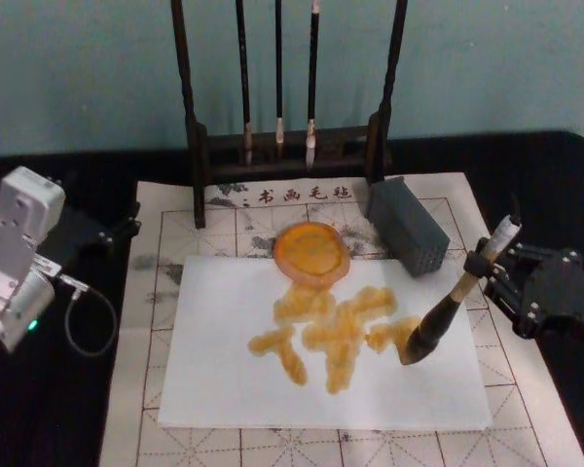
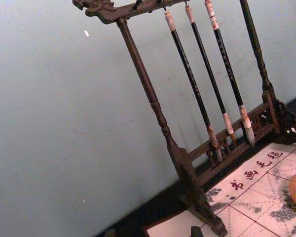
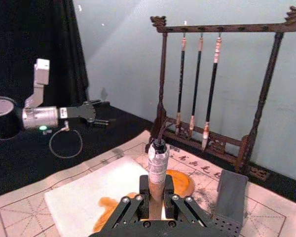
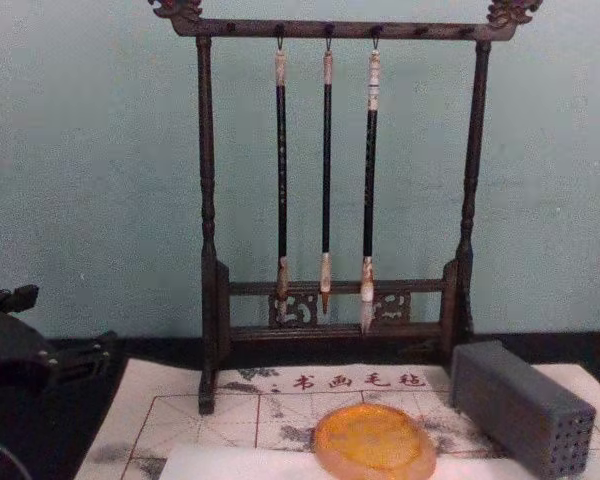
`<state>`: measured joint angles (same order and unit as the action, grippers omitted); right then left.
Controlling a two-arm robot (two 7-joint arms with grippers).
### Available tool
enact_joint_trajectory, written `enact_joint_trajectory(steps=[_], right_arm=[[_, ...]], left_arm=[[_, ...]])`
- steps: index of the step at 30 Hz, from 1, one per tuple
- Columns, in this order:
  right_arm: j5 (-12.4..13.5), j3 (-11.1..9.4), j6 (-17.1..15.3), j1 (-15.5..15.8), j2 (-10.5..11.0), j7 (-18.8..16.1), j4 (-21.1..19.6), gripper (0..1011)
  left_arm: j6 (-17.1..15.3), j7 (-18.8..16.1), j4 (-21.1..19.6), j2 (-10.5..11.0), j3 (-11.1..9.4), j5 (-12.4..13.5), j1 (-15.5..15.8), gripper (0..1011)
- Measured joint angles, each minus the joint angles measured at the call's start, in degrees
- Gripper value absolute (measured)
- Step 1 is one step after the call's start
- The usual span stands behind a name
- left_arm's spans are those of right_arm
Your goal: Pick up the brush from the inkstone, write on the paper, then place the brush back to its original position.
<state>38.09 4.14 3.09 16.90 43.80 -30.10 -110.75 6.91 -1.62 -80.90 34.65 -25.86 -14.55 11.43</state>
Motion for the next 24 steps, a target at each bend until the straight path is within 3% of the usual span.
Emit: enact_joint_trajectory(steps=[24], right_arm=[[2.66,-0.13,0.12,1.34,3.84,-3.98,-1.66,182]], left_arm=[[0.0,0.0,0.0,0.0,0.0,0.0,-0.01,1001]])
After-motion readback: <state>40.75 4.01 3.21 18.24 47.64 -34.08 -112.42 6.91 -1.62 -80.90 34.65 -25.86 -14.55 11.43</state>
